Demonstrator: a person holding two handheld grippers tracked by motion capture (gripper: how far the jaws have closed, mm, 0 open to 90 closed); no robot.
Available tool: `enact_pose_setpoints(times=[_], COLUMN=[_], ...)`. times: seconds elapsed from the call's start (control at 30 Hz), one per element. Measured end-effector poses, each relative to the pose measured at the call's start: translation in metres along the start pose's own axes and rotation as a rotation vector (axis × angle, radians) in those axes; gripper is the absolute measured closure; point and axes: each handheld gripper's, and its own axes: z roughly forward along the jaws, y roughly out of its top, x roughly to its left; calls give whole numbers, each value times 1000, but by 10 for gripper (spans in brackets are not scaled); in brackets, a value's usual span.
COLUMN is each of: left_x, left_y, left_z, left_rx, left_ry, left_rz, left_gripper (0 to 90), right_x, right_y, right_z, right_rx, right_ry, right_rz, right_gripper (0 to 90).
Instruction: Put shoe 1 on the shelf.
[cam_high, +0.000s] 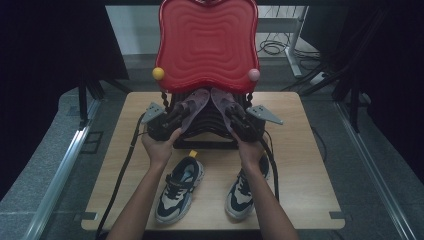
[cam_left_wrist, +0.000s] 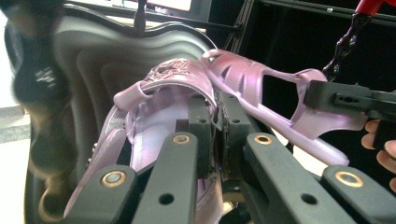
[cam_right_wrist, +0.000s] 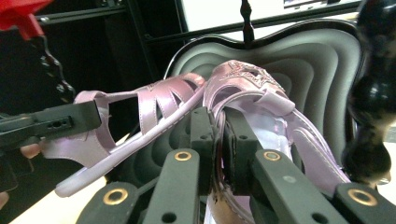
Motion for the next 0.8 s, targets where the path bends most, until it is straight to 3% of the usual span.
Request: enact_pose_setpoints(times=[0.4,0.8], left_x=[-4,4], left_y=[4,0], left_z=[20,33], left_rx=[-25,-39], left_ry=[60,119], left_rz=[40,54], left_gripper=[858,856], right_x=[6,3], right_y=[0,-6], right_z=[19,43], right_rx=[-27,-36], right_ry=[-71,-109], right_rz=[-29,-73], right_gripper=[841,842])
